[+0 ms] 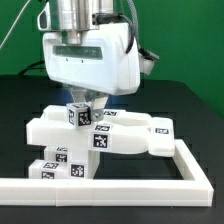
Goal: Assemble chair
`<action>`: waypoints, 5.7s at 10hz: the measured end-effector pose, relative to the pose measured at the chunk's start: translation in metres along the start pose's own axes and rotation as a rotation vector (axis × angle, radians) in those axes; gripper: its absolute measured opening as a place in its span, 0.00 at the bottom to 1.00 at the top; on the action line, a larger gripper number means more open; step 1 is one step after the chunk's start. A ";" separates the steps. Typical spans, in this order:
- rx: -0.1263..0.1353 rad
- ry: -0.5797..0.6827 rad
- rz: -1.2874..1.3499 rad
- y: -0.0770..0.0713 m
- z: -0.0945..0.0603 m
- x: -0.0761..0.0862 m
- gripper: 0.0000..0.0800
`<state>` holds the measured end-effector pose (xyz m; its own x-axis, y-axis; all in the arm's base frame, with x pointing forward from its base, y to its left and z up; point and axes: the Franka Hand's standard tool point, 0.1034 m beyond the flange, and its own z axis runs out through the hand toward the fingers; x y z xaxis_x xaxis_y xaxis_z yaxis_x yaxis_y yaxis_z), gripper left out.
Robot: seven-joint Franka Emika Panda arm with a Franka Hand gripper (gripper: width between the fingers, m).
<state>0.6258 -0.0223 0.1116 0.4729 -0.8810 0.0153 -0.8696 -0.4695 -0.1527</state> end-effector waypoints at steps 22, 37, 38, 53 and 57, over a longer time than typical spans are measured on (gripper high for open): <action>0.041 -0.134 0.779 -0.003 -0.050 -0.059 0.81; -0.058 -0.129 -0.175 0.067 -0.012 -0.157 0.81; -0.065 -0.117 -0.248 0.072 -0.002 -0.167 0.81; -0.091 -0.114 -0.792 0.122 0.067 -0.202 0.81; -0.090 -0.081 -0.800 0.123 0.078 -0.200 0.67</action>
Offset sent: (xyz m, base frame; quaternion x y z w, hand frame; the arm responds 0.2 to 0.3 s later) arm 0.0000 0.0000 0.0000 0.0000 0.0000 0.1938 0.9810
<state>0.4347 0.1008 0.0128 0.9626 -0.2704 0.0141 -0.2695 -0.9619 -0.0455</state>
